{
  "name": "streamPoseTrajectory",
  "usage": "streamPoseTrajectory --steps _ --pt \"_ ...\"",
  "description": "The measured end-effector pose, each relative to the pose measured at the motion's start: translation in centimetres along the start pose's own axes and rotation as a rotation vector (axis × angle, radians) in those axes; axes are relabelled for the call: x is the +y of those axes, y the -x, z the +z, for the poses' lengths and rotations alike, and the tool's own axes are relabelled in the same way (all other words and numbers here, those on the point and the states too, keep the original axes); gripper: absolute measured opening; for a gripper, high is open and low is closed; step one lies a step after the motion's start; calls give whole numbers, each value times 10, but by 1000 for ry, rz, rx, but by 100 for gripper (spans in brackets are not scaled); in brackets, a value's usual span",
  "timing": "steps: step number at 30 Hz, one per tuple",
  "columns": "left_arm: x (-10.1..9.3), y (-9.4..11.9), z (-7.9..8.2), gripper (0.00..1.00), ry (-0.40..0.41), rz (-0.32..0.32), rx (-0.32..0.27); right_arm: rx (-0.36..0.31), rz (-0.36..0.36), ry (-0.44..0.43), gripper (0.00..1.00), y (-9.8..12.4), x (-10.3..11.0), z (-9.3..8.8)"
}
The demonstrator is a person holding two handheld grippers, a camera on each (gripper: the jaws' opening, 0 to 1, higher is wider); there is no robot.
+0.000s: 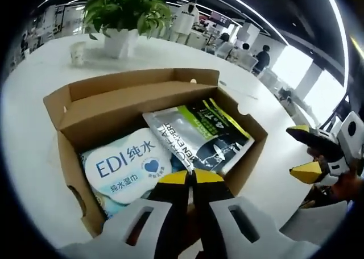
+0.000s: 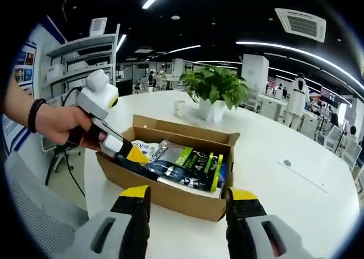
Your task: Operate the shoe box by opening the lid, removing the specified soft item, and placing it in the target area until the item is outside and the box remains undamaged.
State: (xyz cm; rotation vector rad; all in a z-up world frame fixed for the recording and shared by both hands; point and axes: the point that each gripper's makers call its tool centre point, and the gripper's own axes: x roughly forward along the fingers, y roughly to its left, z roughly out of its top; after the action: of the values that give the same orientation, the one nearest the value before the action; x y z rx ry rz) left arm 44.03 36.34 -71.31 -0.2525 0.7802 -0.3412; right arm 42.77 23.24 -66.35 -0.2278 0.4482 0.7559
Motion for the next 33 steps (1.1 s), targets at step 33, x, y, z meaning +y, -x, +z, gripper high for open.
streamPoseTrajectory --steps 33 --pt "9 3 -4 2 -160 -32 19 283 47 -284 35 -88 -29 -22"
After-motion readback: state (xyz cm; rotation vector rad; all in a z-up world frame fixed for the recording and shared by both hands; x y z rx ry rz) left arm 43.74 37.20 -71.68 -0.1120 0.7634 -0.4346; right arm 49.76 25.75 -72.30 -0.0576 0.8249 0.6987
